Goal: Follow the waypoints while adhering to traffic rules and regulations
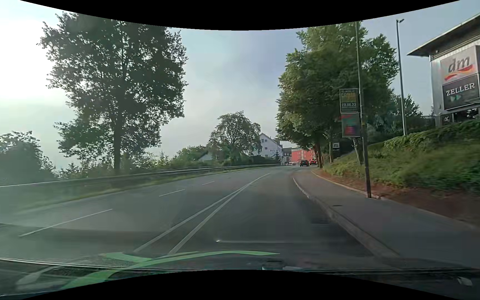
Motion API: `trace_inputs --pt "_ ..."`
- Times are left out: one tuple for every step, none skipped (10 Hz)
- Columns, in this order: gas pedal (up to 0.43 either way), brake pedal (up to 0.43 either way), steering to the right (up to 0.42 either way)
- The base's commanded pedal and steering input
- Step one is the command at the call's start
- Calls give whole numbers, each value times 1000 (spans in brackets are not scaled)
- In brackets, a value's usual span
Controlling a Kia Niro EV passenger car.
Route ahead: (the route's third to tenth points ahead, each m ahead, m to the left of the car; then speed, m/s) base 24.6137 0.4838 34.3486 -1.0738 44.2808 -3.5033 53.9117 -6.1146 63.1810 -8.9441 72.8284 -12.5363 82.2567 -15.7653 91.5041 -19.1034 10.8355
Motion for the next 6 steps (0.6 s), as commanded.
trace_inputs --pt "110 0 26" --pt "110 0 26" --pt "110 0 26" --pt "110 0 25" --pt "110 0 24" --pt "110 0 24"
